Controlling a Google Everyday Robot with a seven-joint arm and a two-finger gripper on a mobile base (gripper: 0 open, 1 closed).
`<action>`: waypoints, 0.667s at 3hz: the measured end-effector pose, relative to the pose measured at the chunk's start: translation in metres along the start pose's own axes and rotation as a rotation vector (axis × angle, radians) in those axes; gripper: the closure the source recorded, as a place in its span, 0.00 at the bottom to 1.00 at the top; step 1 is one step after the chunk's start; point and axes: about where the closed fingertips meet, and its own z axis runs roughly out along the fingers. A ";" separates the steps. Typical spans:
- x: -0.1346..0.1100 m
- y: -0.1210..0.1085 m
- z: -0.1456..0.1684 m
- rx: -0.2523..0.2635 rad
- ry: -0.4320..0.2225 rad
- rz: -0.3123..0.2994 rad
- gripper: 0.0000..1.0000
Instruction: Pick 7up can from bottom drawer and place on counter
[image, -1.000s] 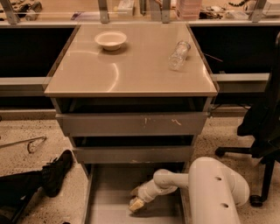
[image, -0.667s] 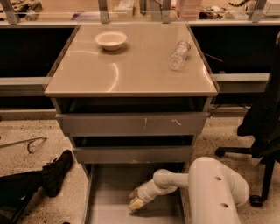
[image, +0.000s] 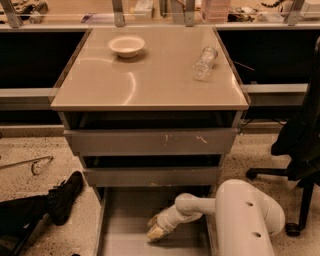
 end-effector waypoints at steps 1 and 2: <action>0.000 0.000 0.000 0.000 0.000 0.000 0.15; 0.000 0.000 0.000 0.000 0.000 0.000 0.00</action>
Offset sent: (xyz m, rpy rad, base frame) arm 0.0000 0.0000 0.0000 0.0000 0.0000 0.0000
